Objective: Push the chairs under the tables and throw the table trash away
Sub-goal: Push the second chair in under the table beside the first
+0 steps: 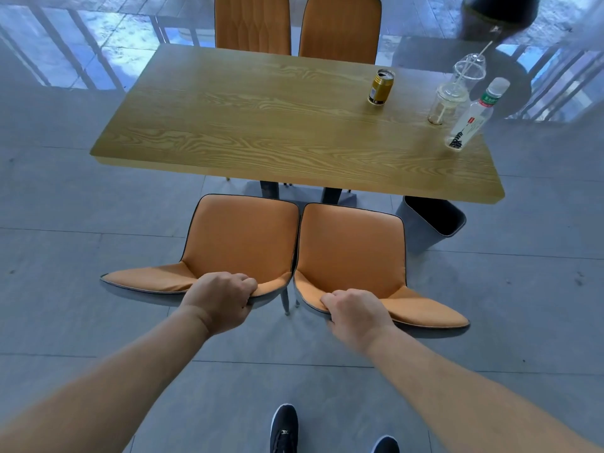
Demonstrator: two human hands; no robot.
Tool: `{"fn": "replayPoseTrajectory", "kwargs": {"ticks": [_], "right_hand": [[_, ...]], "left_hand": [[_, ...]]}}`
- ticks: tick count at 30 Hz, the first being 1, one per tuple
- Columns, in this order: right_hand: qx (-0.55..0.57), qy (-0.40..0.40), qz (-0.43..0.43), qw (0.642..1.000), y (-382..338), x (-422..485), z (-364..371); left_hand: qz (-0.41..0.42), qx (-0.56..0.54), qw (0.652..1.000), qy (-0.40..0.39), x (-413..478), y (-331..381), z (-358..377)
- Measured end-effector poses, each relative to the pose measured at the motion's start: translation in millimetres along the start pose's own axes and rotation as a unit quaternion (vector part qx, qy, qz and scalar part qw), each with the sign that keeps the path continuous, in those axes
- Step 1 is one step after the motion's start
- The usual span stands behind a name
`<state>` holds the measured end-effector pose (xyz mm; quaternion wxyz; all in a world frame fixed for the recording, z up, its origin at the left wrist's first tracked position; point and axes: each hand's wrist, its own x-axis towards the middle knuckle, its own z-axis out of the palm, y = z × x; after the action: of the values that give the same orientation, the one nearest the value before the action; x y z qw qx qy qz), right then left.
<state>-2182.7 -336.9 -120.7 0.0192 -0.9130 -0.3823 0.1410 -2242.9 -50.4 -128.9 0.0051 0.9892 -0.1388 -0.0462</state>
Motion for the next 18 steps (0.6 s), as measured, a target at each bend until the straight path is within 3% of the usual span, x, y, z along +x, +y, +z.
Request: {"fn": "replayPoseTrajectory", "kwargs": {"ticks": [8,11,13,16,18], "right_hand": [[0.025,-0.006,0.039,0.999,2.0,3.7,0.5],[0.071,-0.025,0.098,0.992,0.5,5.0,-0.7],[0.189,-0.043,0.172,0.966,-1.1,6.6,-10.9],[0.276,0.017,0.244,0.930,6.7,4.1,-40.3],[0.255,0.077,0.261,0.928,21.0,-5.7,-71.2]], "left_hand": [[-0.046,-0.023,0.998,-0.021,1.3,3.4,-4.9],[-0.125,-0.091,0.987,-0.051,5.2,8.3,-11.2],[-0.209,-0.185,0.956,-0.091,13.2,13.1,-21.0],[-0.275,-0.279,0.915,-0.100,29.8,22.9,-48.1],[-0.266,-0.278,0.920,-0.068,47.0,32.7,-77.3]]}}
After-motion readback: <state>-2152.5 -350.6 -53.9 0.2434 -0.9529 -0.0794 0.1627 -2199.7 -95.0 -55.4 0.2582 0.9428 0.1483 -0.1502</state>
